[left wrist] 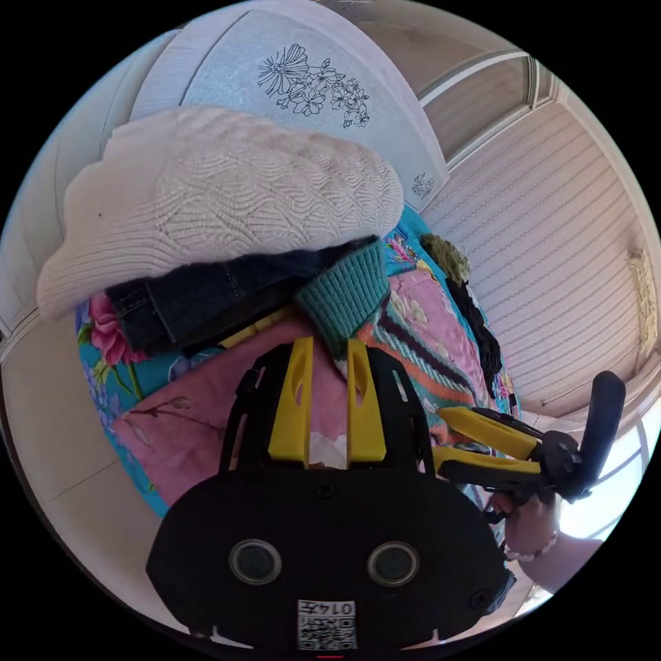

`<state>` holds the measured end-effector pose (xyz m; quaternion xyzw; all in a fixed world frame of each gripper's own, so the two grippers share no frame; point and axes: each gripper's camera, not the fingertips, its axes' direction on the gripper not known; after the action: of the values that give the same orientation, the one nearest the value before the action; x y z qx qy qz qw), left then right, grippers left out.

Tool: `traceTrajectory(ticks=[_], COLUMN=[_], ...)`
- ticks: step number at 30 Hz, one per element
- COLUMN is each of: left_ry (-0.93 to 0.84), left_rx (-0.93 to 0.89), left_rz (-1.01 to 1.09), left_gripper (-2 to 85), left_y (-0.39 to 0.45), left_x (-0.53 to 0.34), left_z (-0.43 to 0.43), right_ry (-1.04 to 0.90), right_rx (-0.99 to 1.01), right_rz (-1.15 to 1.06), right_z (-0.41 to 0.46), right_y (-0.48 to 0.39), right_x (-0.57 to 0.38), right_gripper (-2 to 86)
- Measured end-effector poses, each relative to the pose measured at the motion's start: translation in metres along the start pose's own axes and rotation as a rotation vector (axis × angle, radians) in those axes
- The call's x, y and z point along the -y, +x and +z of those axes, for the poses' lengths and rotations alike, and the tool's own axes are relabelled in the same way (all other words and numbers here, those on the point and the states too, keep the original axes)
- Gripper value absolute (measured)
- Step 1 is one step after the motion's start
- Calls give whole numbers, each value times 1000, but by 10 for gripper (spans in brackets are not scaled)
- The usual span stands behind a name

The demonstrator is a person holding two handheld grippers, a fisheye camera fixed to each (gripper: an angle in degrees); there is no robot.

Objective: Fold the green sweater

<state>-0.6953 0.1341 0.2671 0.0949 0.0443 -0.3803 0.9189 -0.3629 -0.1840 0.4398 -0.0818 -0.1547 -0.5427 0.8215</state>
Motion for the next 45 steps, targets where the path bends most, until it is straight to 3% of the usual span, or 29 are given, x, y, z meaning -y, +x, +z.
traceTrajectory(ticks=[2,8,13,17,22,27,31,34,38,45], left_ry=[-7,-22,133,157,13,-206,-522,-669,-623,-493], left_rx=[-31,-100,-283,-464,-665,-727,-542,-499,-501,-325], left_rz=[6,79,368,621,947,1098,1233,1181,1158,1021], left_gripper=[66,11,-4,-4,-3,14,30,13,-2,0], left_y=[-4,6,103,197,325,387,392,375,366,359], left_x=[4,8,-20,-61,-152,-244,-321,-338,-314,-177], left_z=[2,-13,-70,-97,-98,-57,15,42,35,85], right_ry=[-81,-58,206,375,575,530,359,331,316,244], right_rx=[-42,24,54,130,203,218,274,282,196,-121], right_rz=[25,84,250,453,682,853,1068,1159,1162,924], right_z=[17,-5,-80,-119,-160,-164,-143,-148,-169,-213], right_y=[6,34,66,98,130,146,148,139,139,230], right_x=[2,-17,-97,-190,-326,-437,-547,-613,-663,-658], right_gripper=[108,25,12,11,14,19,22,24,31,82])
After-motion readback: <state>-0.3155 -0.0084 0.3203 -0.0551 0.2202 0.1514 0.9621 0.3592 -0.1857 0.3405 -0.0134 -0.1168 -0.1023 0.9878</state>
